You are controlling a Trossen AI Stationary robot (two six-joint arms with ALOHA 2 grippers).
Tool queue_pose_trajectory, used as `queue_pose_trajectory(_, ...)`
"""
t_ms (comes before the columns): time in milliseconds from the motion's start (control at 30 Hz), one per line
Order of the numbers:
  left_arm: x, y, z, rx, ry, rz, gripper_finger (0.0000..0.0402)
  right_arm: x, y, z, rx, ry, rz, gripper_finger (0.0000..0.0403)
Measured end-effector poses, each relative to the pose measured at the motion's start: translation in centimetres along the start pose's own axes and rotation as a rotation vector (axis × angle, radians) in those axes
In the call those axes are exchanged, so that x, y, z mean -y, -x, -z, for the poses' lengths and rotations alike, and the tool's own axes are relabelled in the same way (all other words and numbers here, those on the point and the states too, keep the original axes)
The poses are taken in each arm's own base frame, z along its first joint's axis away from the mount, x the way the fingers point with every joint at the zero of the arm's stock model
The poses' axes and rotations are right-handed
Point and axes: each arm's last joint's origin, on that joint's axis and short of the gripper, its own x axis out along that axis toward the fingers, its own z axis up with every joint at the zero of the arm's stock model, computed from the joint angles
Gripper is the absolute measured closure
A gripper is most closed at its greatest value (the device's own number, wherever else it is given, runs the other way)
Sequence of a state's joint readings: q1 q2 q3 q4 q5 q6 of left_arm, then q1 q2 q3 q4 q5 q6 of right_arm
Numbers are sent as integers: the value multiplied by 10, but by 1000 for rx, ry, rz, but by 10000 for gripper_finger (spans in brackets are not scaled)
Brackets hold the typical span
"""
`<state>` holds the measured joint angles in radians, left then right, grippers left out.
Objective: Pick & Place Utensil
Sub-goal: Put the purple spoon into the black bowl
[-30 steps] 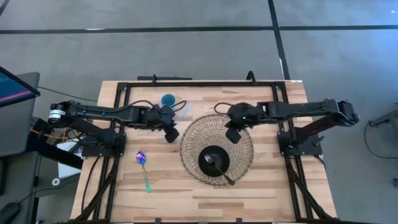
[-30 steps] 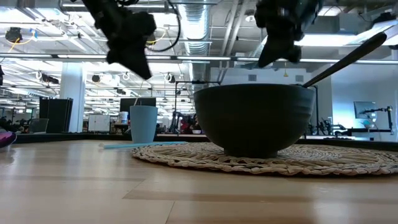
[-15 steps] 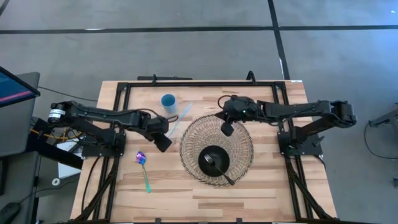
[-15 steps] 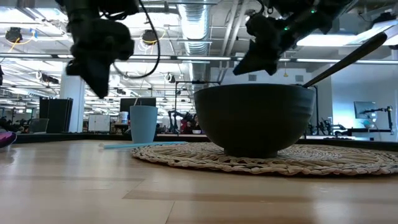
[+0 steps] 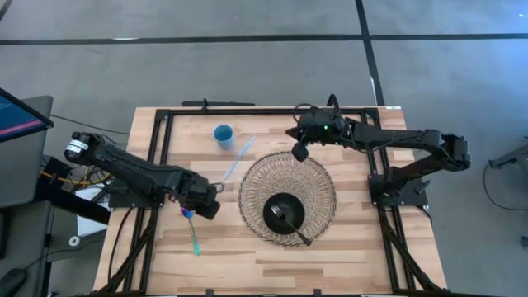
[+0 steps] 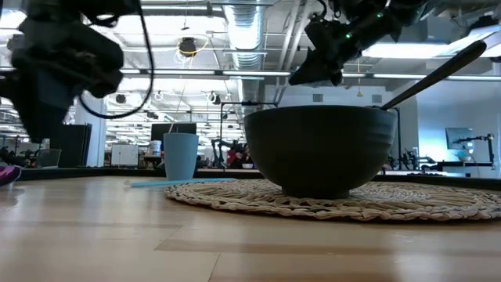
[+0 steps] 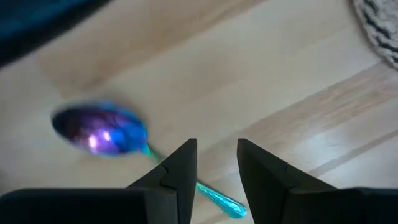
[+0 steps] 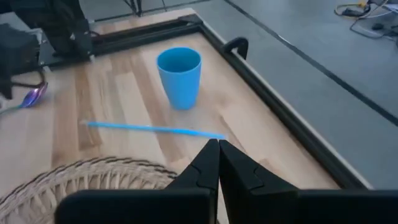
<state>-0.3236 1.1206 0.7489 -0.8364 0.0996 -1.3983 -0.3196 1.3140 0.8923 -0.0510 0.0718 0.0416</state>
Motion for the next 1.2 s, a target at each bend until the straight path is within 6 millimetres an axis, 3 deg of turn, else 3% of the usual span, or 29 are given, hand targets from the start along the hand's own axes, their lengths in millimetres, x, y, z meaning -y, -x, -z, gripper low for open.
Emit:
queue_pose_trajectory(300, -10, -15, 44, -1, 201, -62, 286, 6, 1, -12, 106, 36, 19, 401)
queue_pose_trajectory(500, -16, -22, 62, 56, 247, -38, 286, 8, 1, -17, 163, 29, 25, 401)
queue_pose_trajectory(700, -18, -33, 68, 109, 239, 44, 286, 8, 1, -18, 170, 28, 25, 401)
queue_pose_trajectory(1200, -19, -53, 73, 48, 234, -77, 286, 8, 1, -18, 170, 25, 25, 401)
